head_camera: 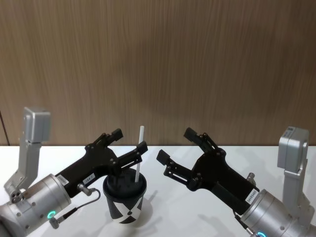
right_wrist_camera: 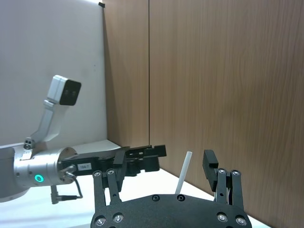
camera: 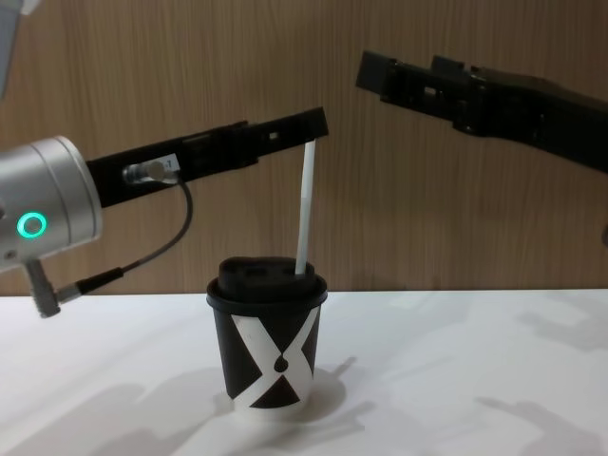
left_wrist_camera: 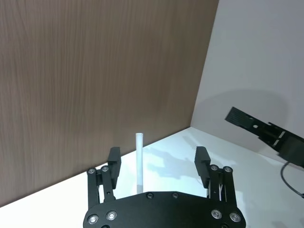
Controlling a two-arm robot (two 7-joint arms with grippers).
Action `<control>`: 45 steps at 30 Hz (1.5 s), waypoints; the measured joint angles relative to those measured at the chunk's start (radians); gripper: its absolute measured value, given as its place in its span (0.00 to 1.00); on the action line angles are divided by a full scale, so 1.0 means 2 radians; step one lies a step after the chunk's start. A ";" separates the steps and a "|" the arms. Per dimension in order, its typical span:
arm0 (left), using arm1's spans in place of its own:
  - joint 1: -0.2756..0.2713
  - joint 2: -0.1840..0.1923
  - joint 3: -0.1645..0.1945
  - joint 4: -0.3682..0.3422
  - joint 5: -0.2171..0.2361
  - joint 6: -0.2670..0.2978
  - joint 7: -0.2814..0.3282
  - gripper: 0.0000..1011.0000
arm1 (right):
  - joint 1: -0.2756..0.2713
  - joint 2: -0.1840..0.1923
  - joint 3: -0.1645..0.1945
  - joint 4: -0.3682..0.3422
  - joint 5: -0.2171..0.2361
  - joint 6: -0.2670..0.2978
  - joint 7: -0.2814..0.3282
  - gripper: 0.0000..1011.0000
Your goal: Pick up the straw with one hand, pass it to the other hand, and insert it into the cup.
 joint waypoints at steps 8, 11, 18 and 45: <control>0.030 0.013 -0.010 -0.038 0.004 -0.012 0.009 0.99 | 0.000 0.000 0.000 0.000 0.000 0.000 0.000 0.99; 0.040 0.016 -0.014 -0.049 0.009 -0.017 0.012 0.99 | 0.000 0.000 0.000 0.000 0.000 0.000 0.000 0.99; 0.056 0.021 -0.019 -0.066 0.016 -0.025 0.017 0.99 | 0.000 0.000 0.000 0.000 0.000 0.000 0.000 0.99; 0.074 0.026 -0.024 -0.086 0.024 -0.035 0.023 0.99 | 0.000 0.000 0.000 0.000 0.000 0.000 0.000 0.99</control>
